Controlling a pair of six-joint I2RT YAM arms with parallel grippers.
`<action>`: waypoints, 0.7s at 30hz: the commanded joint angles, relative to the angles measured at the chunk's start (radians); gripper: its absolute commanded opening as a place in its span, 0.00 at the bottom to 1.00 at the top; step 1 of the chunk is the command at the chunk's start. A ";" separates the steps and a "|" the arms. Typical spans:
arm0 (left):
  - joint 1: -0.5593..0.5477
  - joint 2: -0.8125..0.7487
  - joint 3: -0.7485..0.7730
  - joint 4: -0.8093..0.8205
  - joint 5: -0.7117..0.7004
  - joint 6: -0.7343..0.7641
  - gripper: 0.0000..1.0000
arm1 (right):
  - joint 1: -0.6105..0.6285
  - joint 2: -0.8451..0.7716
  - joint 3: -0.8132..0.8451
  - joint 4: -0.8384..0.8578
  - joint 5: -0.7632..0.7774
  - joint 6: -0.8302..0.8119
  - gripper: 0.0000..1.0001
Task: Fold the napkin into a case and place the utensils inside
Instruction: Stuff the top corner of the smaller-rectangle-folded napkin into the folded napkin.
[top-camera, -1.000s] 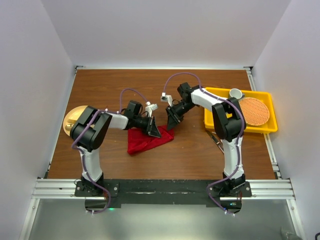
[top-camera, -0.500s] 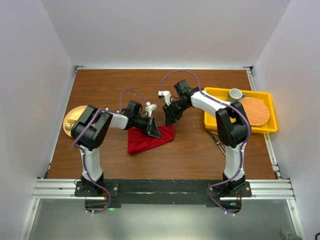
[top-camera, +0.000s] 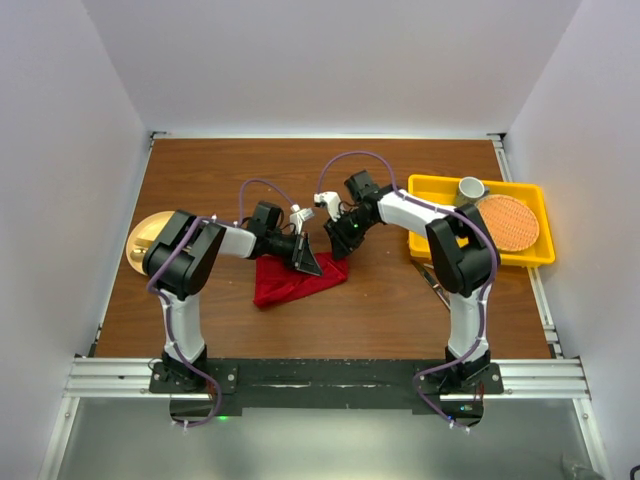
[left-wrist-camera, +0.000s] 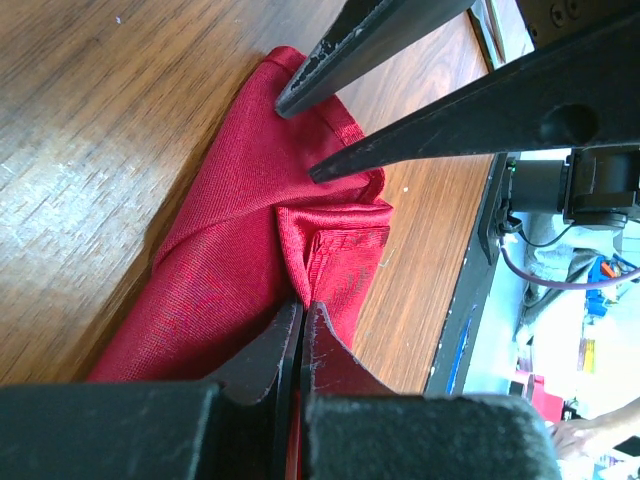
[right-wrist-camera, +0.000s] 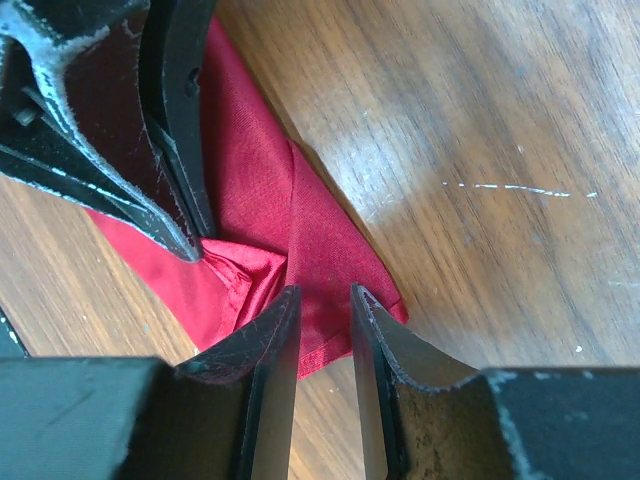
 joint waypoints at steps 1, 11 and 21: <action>0.009 0.027 0.003 -0.014 -0.035 0.010 0.00 | 0.007 -0.082 0.023 0.026 0.029 0.017 0.31; 0.009 0.040 0.006 -0.001 -0.029 -0.002 0.00 | 0.017 -0.099 0.072 -0.036 0.000 0.014 0.30; 0.016 0.040 0.000 -0.001 -0.023 -0.008 0.00 | 0.071 -0.067 0.030 -0.004 0.089 0.008 0.30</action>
